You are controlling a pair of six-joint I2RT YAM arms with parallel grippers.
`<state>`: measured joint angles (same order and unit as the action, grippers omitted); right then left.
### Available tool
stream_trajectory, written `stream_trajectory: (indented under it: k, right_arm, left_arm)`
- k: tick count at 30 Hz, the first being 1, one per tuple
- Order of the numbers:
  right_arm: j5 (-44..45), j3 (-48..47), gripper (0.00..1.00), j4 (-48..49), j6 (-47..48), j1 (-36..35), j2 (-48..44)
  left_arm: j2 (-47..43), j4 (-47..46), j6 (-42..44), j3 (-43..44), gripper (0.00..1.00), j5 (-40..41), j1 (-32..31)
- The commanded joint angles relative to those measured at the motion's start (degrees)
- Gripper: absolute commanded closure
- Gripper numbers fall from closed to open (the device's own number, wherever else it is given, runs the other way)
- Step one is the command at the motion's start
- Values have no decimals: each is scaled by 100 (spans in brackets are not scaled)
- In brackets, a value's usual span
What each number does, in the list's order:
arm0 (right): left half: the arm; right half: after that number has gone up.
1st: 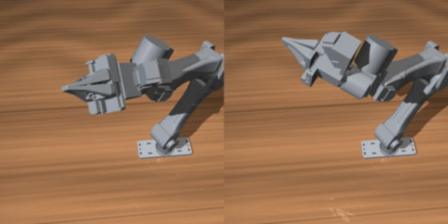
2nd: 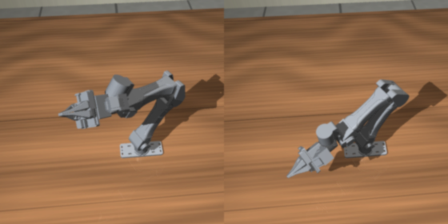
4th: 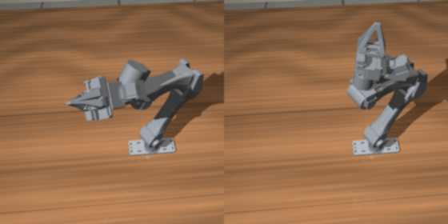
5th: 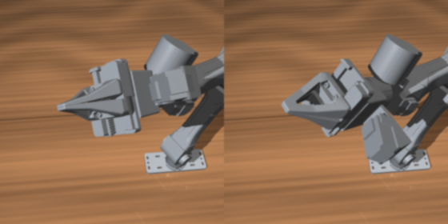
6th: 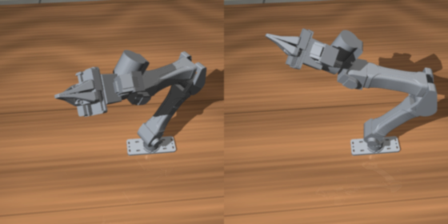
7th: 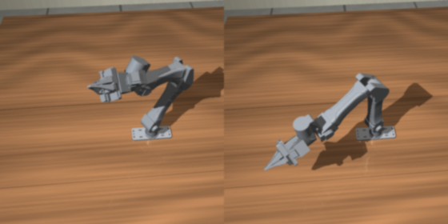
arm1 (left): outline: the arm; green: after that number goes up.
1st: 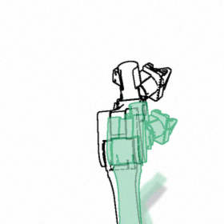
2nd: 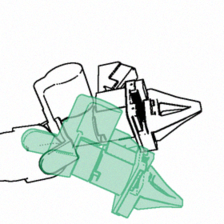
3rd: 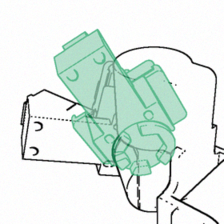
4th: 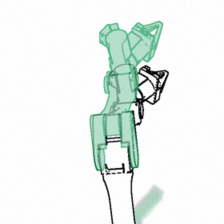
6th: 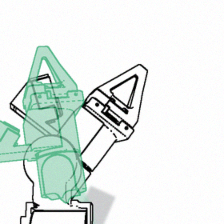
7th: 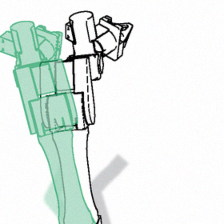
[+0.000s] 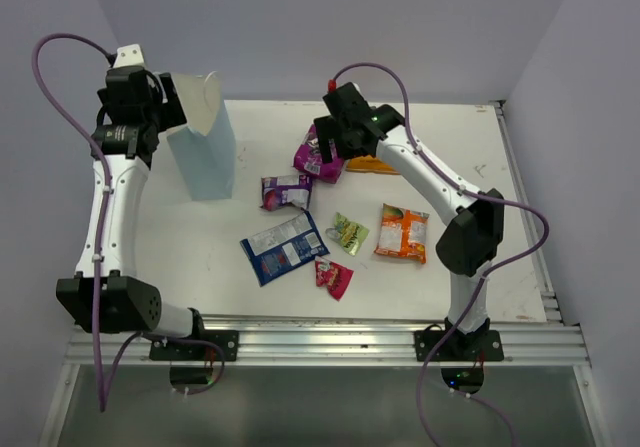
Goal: Place the snacks into the paper bag
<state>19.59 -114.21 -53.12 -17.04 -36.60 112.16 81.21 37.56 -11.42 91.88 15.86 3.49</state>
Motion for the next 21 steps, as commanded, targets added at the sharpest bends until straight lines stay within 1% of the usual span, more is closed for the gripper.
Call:
stream_trajectory:
  k: [1,5,8,13,17,19,20,21]
  right_arm:
    - [-140,-242,3,127,60,91,8]
    - [-140,-294,3,135,104,135,43]
    - [-140,-338,3,135,131,162,69]
    - [-96,-391,2,153,139,197,104]
    - [-140,-461,2,153,113,258,201]
    - [-166,-496,2,144,78,294,236]
    - [-175,-505,2,162,69,346,288]
    - [-210,-523,2,171,34,373,306]
  left_arm:
    - [105,-434,-18,-117,11,-206,143]
    - [228,-530,-44,-170,15,-241,266]
    - [316,-566,-71,-231,20,-197,284]
    - [413,-697,-88,-372,23,-285,311]
    - [492,-794,-88,-512,30,-302,337]
    - [510,-847,-88,-539,40,-303,346]
    - [510,-890,-88,-565,52,-294,363]
    - [527,-908,-88,-574,56,-285,381]
